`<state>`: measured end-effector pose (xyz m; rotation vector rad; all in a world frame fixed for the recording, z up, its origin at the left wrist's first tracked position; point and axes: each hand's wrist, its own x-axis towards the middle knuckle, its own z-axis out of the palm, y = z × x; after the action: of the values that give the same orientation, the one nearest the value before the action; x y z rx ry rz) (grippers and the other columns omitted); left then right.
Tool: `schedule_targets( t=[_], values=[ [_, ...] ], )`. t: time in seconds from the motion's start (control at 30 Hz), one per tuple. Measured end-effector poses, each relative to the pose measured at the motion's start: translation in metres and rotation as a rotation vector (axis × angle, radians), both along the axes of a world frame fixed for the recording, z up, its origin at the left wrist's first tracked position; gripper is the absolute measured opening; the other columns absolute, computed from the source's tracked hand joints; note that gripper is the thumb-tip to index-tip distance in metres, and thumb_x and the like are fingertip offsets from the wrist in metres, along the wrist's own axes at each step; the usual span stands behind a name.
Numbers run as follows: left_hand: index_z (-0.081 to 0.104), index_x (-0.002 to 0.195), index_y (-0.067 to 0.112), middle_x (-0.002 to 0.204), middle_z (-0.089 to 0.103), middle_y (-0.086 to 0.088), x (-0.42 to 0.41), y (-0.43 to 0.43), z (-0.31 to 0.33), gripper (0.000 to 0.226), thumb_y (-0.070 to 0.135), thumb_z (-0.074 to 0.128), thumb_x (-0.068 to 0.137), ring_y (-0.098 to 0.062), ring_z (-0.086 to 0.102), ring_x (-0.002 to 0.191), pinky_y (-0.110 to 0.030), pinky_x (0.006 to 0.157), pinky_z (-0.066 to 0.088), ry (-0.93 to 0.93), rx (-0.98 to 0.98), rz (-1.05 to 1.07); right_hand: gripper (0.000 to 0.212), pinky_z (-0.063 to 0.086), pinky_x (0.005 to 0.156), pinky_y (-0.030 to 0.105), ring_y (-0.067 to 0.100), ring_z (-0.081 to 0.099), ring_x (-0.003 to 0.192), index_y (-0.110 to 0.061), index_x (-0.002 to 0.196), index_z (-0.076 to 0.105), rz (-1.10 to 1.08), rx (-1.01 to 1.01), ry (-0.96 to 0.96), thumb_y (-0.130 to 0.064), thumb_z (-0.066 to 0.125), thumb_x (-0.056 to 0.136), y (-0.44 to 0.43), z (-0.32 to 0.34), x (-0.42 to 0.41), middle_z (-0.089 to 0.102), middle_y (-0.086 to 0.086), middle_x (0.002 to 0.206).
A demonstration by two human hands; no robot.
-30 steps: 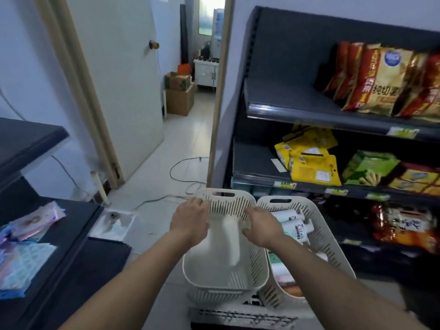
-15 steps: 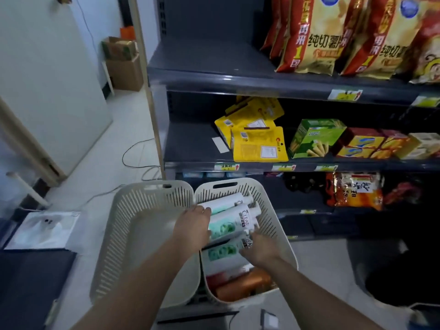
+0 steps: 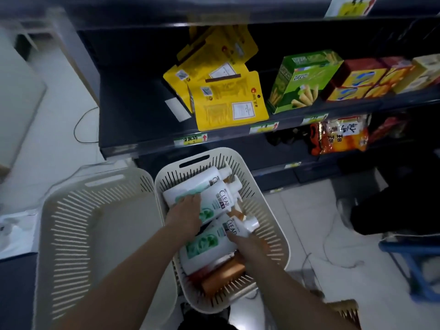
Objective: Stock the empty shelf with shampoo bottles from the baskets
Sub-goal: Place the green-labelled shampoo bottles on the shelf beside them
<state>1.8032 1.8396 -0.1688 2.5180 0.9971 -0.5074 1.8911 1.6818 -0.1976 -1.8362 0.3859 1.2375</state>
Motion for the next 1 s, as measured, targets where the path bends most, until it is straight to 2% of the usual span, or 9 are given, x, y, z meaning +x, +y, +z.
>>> schedule_targets(
  t=[0.03,0.1,0.2,0.4,0.5,0.57,0.7,0.87,1.0],
  values=[
    [0.025,0.147,0.015,0.146,0.037,-0.009,0.003,0.004,-0.007,0.068,0.025,0.058,0.089,-0.027,0.04,0.131,-0.043,0.103,0.042,-0.009,-0.033,0.005,0.031,0.055,0.073,0.04,0.031,0.064,0.096,-0.005,0.101,0.065,-0.082,0.042,0.05,-0.015,0.082,0.077,0.001,0.0,0.0,0.066,0.014,0.101],
    [0.028,0.145,0.015,0.145,0.039,-0.009,0.007,0.011,-0.02,0.064,0.028,0.057,0.089,-0.028,0.042,0.129,-0.045,0.103,0.042,-0.046,-0.063,-0.002,0.018,0.058,0.08,0.044,0.033,0.069,0.091,-0.006,0.093,0.064,-0.216,0.087,0.092,-0.002,0.077,0.081,0.004,-0.005,0.0,0.07,0.017,0.097],
    [0.036,0.137,0.017,0.136,0.044,-0.009,0.015,0.016,-0.035,0.067,0.046,0.062,0.083,-0.029,0.044,0.124,-0.047,0.1,0.043,-0.043,-0.033,-0.033,0.038,0.062,0.061,0.038,0.029,0.075,0.073,-0.002,0.106,0.066,-0.333,0.139,0.066,-0.001,0.084,0.072,0.011,-0.017,-0.002,0.075,0.019,0.094],
    [0.043,0.12,0.017,0.119,0.055,-0.003,0.025,0.015,-0.052,0.066,0.049,0.075,0.072,-0.021,0.056,0.105,-0.041,0.087,0.051,-0.049,-0.246,0.079,0.067,0.06,0.08,0.051,0.035,0.074,0.084,-0.003,0.116,0.066,-0.458,0.126,0.079,-0.007,0.093,0.055,0.018,-0.026,-0.005,0.075,0.019,0.098],
    [0.046,0.119,0.017,0.116,0.057,0.0,0.022,0.023,-0.049,0.07,0.047,0.081,0.067,-0.018,0.057,0.102,-0.035,0.085,0.049,-0.08,-0.329,0.124,0.102,0.06,0.08,0.051,0.034,0.074,0.088,-0.013,0.128,0.06,-0.494,0.125,0.012,-0.02,0.101,0.035,0.016,-0.027,-0.007,0.074,0.014,0.107],
    [0.046,0.122,0.017,0.117,0.057,0.001,0.018,0.025,-0.041,0.073,0.043,0.084,0.065,-0.016,0.055,0.099,-0.032,0.081,0.048,-0.13,-0.413,0.213,0.105,0.06,0.08,0.052,0.035,0.074,0.09,-0.013,0.131,0.056,-0.467,0.158,0.002,-0.019,0.102,0.036,0.014,-0.017,-0.007,0.074,0.014,0.109],
    [0.046,0.118,0.019,0.109,0.058,0.005,0.016,0.025,-0.008,0.071,0.035,0.088,0.064,-0.014,0.06,0.093,-0.024,0.063,0.048,-0.285,-0.64,0.402,0.075,0.059,0.084,0.052,0.032,0.074,0.089,-0.009,0.124,0.059,-0.339,0.228,-0.062,-0.005,0.093,0.057,0.01,0.014,0.003,0.076,0.012,0.1],
    [0.058,0.122,0.011,0.105,0.073,-0.008,-0.014,0.021,0.043,0.059,0.01,0.084,0.07,-0.025,0.072,0.092,-0.033,0.072,0.059,-0.621,-1.022,0.576,0.05,0.061,0.074,0.047,0.027,0.074,0.088,-0.023,0.106,0.068,-0.073,0.323,-0.211,-0.007,0.088,0.064,0.023,0.058,0.019,0.077,0.004,0.095],
    [0.056,0.125,0.012,0.115,0.07,-0.015,-0.053,0.016,0.073,0.068,0.012,0.082,0.061,-0.035,0.068,0.104,-0.049,0.085,0.056,-0.808,-1.101,0.627,0.065,0.059,0.082,0.052,0.027,0.073,0.095,-0.028,0.116,0.065,0.124,0.434,-0.251,-0.016,0.092,0.058,0.041,0.099,0.019,0.077,0.001,0.101]
  ],
)
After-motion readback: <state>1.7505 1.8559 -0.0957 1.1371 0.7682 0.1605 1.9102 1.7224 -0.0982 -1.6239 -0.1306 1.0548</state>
